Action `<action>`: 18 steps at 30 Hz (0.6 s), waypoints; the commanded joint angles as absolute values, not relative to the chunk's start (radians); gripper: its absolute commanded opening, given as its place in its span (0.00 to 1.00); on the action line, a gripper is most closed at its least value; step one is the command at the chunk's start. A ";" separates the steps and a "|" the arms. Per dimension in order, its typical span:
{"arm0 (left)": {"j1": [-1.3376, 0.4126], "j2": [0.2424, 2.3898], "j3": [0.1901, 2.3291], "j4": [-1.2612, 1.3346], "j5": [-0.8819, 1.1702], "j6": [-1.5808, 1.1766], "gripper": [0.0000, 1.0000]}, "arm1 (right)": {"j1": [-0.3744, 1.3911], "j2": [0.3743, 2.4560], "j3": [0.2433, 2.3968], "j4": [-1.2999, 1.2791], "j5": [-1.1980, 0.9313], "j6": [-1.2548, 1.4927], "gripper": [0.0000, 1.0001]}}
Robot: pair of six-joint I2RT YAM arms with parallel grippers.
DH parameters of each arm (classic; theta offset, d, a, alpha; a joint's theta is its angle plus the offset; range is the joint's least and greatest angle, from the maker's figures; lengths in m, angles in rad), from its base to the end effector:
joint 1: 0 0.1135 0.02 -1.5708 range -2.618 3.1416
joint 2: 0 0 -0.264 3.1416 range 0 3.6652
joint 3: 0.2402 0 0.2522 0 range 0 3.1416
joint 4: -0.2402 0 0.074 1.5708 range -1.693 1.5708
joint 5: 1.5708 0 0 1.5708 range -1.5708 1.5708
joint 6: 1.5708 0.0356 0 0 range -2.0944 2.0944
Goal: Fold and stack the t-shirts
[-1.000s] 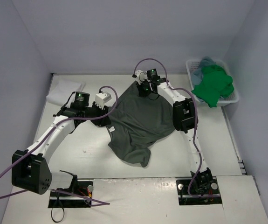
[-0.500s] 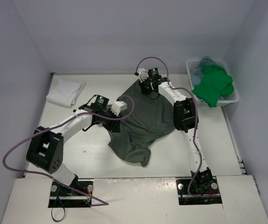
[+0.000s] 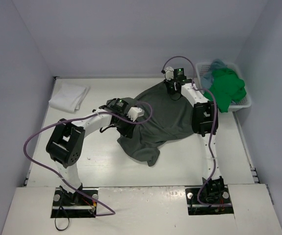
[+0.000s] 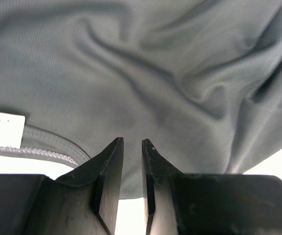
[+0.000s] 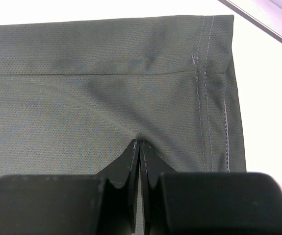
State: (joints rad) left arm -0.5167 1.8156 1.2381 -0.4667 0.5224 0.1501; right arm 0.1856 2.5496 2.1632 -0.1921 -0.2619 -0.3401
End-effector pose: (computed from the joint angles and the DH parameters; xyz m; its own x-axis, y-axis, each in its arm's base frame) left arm 0.3170 -0.2005 0.1955 -0.6466 0.5164 -0.5615 0.7513 0.5586 -0.3514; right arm 0.5677 0.1160 0.1648 -0.3761 -0.3984 -0.8365 -0.5481 0.8236 -0.1458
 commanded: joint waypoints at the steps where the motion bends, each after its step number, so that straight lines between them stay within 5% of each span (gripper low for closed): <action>1: -0.520 1.816 1.307 -0.485 0.466 0.182 0.17 | 0.157 2.470 2.109 -0.229 -0.209 -0.330 0.00; 18: -0.518 1.897 1.353 -0.531 0.397 0.204 0.16 | 0.037 2.362 1.979 -0.226 -0.290 -0.321 0.00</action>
State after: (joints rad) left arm -0.5175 1.9064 1.2957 -0.5079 0.4095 0.1833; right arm 0.0456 2.4401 1.9907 -0.1925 -0.2783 -0.3317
